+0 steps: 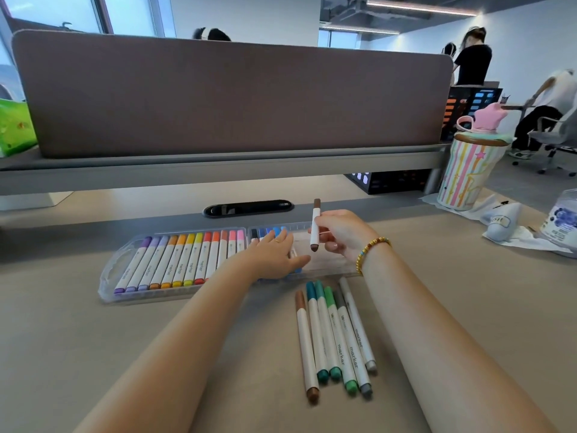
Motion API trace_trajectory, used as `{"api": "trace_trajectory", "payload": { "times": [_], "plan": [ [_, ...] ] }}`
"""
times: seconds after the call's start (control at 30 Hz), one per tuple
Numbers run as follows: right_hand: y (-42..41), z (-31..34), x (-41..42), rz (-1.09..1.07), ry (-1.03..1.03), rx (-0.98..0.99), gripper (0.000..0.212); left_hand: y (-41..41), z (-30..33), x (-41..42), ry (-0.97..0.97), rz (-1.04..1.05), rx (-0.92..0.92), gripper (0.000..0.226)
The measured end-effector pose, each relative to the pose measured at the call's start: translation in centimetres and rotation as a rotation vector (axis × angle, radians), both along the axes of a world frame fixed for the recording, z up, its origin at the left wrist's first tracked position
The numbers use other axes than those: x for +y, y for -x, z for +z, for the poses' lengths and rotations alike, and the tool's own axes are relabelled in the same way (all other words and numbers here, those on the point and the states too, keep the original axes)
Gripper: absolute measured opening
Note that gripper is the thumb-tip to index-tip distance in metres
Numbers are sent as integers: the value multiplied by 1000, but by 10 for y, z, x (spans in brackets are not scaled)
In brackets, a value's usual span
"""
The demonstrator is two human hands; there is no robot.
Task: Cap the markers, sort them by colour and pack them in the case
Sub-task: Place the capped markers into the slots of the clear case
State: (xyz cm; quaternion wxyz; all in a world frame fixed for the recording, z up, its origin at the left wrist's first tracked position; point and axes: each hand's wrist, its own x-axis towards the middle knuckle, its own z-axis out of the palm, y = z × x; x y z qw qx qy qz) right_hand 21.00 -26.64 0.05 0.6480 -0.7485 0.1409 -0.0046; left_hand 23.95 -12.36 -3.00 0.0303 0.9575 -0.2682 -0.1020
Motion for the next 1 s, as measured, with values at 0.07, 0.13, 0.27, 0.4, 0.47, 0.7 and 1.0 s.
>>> {"api": "trace_trajectory", "payload": {
  "times": [0.07,0.13,0.27,0.4,0.47,0.7,1.0],
  "plan": [
    [0,-1,0,9,28,3,13,0,-2,-1,-21,-1,-18,70],
    [-1,-1,-2,14,36,0,16,0,-4,0,-59,-23,-47,62],
    [0,-3,-2,42,122,1,15,1,-6,1,-62,5,-82,56],
    [-1,-7,4,89,363,-15,14,6,-9,-4,25,38,-200,49],
    [-5,-11,10,109,502,-17,19,4,-11,-2,137,74,-188,45],
    [-19,-27,27,107,723,-13,25,5,-15,2,189,107,-182,46],
    [-13,-32,30,143,1019,-94,33,4,-12,6,184,81,-161,46]
  ]
}}
